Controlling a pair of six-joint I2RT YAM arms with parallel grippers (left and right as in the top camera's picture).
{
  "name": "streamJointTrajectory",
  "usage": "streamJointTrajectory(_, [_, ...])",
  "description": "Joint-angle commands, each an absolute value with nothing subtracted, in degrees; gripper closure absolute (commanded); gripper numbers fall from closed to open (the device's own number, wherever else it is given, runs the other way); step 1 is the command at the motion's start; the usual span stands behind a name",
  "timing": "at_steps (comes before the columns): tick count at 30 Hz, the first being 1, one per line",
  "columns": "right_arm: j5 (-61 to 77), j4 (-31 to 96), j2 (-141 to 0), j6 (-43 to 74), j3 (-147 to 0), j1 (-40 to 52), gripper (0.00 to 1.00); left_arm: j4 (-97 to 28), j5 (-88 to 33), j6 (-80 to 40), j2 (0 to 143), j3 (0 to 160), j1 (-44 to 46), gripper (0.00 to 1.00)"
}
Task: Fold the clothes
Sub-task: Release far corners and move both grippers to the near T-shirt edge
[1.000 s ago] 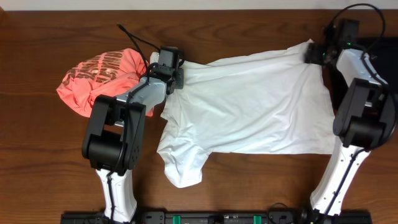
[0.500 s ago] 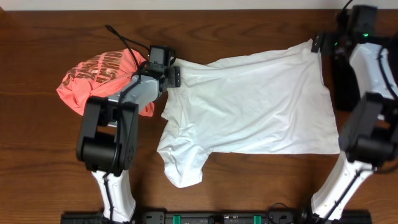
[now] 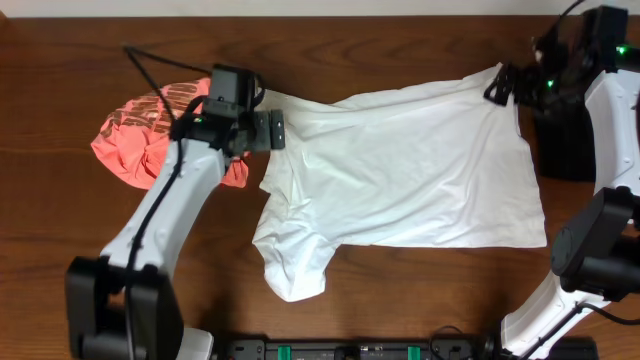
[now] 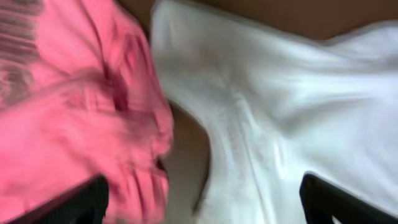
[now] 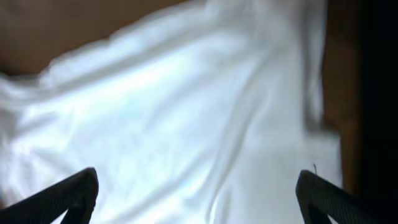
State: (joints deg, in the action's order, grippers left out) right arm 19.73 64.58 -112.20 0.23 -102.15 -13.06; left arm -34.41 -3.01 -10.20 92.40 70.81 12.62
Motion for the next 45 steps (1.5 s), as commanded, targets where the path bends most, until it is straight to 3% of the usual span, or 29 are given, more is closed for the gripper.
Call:
streamJointTrajectory(1, [18.57,69.54,-111.31,-0.54,-102.35,-13.96,0.01,-40.1,-10.72,-13.06,90.06,70.89,12.45,0.02])
streamJointTrajectory(8, [15.05,80.07,-110.87,-0.14,-102.3,-13.96,0.05,-58.0,-11.79,-15.57,88.99,70.89,13.78,0.02])
streamJointTrajectory(13, [9.3,83.18,-106.74,3.36,-100.79,-13.74,0.05,-63.7,-11.7,-15.9,87.94,70.61,17.45,0.02])
streamJointTrajectory(26, [-0.6,69.47,-75.79,12.95,-67.29,-13.76,0.01,-65.43,0.36,-29.02,74.3,62.02,25.28,0.02])
streamJointTrajectory(33, [-3.64,61.6,-72.99,31.22,-53.28,-13.76,0.01,-55.0,4.32,-44.53,71.31,49.84,25.26,0.02])
streamJointTrajectory(41, [-11.88,57.25,-73.03,61.25,-49.82,-13.82,0.01,-45.1,4.56,-48.21,73.25,45.36,25.26,0.02])
streamJointTrajectory(45, [-12.12,57.47,-73.14,68.51,-49.8,-13.8,0.01,-44.21,4.45,-61.39,73.32,45.36,25.3,0.02])
